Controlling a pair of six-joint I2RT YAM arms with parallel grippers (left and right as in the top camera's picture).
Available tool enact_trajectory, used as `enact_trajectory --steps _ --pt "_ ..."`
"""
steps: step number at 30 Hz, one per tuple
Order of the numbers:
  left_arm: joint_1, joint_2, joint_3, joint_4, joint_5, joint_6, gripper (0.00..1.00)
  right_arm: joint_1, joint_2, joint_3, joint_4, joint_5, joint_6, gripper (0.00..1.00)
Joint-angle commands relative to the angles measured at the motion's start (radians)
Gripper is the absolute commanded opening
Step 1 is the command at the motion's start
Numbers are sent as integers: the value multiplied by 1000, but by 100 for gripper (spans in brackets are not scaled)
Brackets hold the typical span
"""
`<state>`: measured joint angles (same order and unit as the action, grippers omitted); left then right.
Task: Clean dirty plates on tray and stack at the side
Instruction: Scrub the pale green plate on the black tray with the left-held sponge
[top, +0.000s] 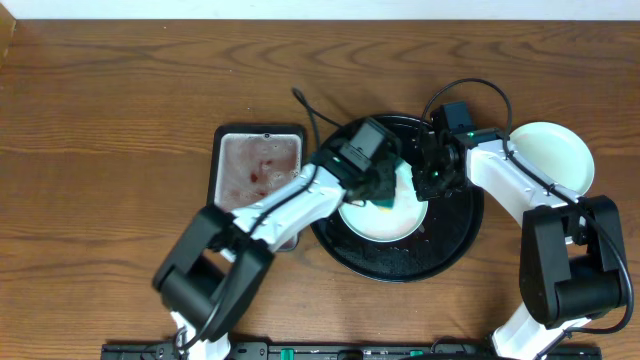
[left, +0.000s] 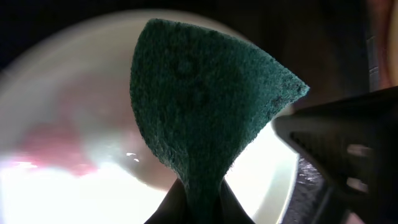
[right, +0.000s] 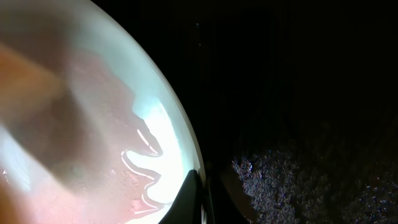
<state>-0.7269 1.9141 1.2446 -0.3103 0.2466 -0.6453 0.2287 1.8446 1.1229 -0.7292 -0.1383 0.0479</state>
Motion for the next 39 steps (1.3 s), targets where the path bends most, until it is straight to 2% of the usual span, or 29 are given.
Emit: enact_trajectory --steps 1,6,11,13,20,26,31,37,39 --pt "-13 62 -3 10 -3 -48 7 5 -1 -6 -15 6 -12 1" --pt "-15 93 -3 -26 -26 35 7 5 -1 -6 -15 6 -11 1" --pt "-3 85 -3 -186 -238 54 7 5 -1 -6 -15 6 -12 1" --pt "7 71 -3 -217 -266 74 8 5 -1 -6 -15 6 -12 1" --pt "10 -35 -2 -170 -230 90 8 5 -1 -6 -15 6 -12 1" --pt "-13 -13 -3 -100 -148 -5 7 5 -1 -6 -15 6 -11 1" --pt "-47 29 -3 -44 -88 -8 7 5 -1 -6 -15 6 -11 1" --pt "-88 54 -3 -73 -86 28 8 5 -1 -6 -15 6 -11 1" --pt "-88 54 -3 -106 -128 28 7 5 -1 -6 -15 6 -11 1"
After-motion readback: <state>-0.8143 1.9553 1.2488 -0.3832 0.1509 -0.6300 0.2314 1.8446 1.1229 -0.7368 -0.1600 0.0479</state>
